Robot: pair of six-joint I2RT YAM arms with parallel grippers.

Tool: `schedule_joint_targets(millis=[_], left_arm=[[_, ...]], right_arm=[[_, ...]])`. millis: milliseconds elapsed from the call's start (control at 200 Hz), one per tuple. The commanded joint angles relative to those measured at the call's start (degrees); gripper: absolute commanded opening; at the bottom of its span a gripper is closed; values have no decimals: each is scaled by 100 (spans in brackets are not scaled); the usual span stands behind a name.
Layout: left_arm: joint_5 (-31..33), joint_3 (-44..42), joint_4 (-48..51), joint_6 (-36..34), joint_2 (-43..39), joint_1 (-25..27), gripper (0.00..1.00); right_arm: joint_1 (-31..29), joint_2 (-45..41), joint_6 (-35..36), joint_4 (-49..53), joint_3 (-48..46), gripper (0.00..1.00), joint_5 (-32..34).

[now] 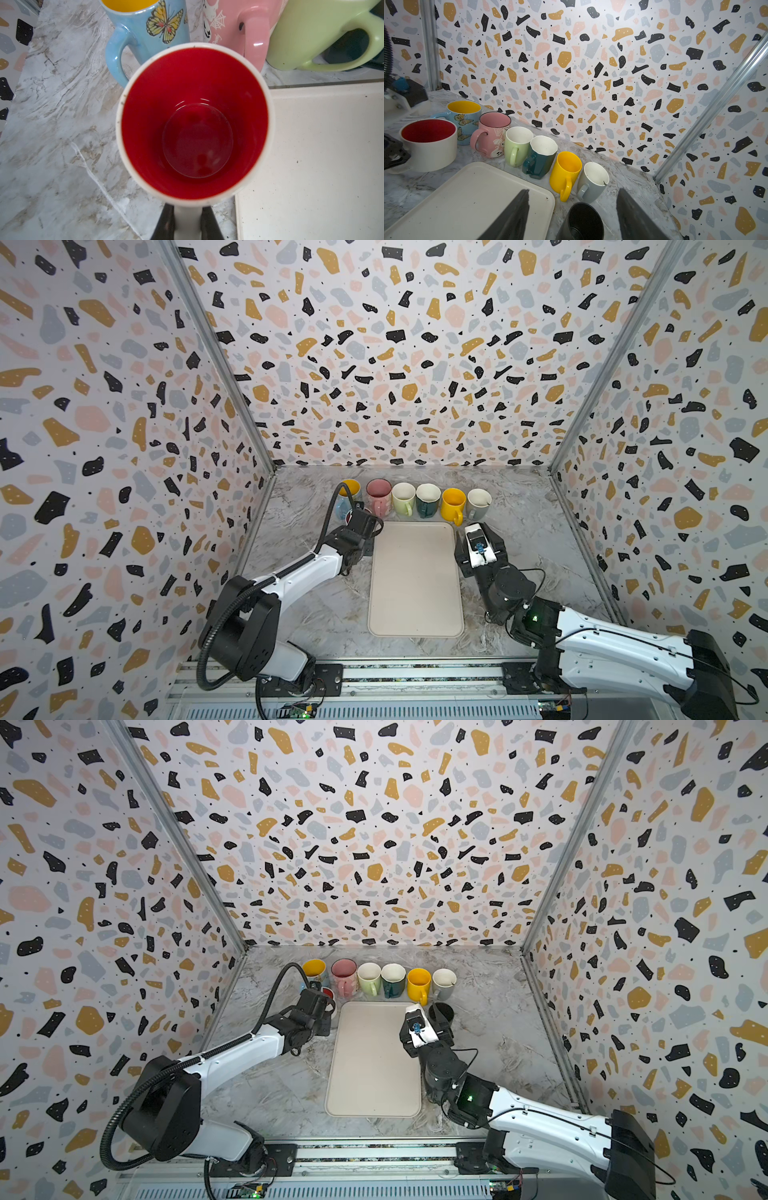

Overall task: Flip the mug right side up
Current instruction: 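Lower the white mug onto the table beside the blue mug and open the left gripper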

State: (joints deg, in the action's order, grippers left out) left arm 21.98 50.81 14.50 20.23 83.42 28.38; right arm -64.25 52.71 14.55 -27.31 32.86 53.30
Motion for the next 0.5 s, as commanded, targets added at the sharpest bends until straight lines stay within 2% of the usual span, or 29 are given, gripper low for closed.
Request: schedule_joint_targets(millis=[0,496], left_arm=[[231,-64,-701,128,-36,-60,0],[144,-300,-1001,176,146,-165,0]], right_arm=[[52,-161,-234,102,-17,68,-42],[194,-297,-662,376,-42,70,-213]])
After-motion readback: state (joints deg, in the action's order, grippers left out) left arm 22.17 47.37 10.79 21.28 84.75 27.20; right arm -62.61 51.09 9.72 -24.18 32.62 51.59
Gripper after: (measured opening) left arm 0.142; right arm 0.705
